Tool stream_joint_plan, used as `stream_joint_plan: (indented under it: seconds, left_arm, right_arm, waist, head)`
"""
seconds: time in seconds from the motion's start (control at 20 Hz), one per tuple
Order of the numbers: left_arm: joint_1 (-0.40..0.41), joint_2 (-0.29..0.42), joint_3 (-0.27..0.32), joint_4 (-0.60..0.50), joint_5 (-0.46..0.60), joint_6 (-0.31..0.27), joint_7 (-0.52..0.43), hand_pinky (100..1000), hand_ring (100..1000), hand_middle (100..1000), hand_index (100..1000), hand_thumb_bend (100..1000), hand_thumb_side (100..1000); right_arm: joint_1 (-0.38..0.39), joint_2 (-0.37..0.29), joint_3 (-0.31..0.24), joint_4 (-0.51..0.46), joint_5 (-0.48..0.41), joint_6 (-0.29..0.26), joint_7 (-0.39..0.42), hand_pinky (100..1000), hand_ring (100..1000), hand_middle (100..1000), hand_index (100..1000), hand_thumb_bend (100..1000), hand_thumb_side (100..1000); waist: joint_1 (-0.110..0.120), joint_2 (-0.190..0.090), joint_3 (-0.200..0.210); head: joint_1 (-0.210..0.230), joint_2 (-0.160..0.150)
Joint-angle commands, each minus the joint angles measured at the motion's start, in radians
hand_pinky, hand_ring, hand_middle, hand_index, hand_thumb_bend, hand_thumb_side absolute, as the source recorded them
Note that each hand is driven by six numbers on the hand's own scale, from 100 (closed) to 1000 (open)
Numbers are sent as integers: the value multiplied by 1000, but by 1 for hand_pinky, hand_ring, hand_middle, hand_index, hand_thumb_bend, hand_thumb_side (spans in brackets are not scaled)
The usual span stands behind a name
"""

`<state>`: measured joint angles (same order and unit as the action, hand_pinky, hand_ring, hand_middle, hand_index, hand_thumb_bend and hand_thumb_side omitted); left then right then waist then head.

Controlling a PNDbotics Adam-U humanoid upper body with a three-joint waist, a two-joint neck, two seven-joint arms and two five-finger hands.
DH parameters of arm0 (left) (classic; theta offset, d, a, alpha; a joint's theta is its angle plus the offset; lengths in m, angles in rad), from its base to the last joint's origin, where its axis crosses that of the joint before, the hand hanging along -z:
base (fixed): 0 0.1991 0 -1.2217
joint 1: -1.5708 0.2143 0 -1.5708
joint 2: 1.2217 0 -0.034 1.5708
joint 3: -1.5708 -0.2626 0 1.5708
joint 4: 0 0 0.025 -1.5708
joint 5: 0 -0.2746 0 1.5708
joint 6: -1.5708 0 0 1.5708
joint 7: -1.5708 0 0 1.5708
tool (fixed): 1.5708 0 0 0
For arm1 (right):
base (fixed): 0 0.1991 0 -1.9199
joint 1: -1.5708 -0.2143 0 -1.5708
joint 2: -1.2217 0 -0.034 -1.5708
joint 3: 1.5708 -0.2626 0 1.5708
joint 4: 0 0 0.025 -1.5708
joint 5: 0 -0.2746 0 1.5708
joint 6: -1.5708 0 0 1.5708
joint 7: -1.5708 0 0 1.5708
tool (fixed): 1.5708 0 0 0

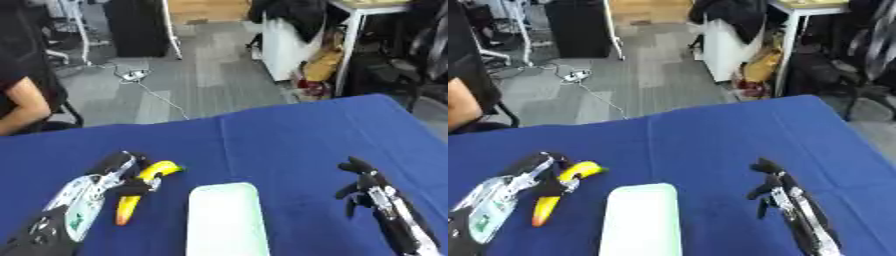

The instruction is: Pick up objects on the table and place them in the box.

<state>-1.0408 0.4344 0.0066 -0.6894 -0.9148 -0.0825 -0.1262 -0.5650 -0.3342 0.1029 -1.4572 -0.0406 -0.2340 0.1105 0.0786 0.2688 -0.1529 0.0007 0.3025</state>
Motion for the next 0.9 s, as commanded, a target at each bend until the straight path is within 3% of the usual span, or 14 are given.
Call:
stream_joint_plan:
  seconds: [0.05, 0.9]
  left_arm:
    - [-13, 47, 15, -4, -14, 8, 15, 591, 594, 687, 807, 100, 667]
    - [-9, 45, 15, -3, -33, 10, 20, 591, 591, 681, 803, 100, 678]
  right_arm:
    - [-11, -13, -3, -25, 5, -1, 1, 321, 558, 835, 957, 100, 893]
    - [-17, -14, -1, -32, 8, -1, 0, 318, 556, 835, 957, 100, 897]
  waist:
    - [-5, -12, -4]
    - [-7, 24, -19]
  head:
    - [4, -19]
    - [4, -36]
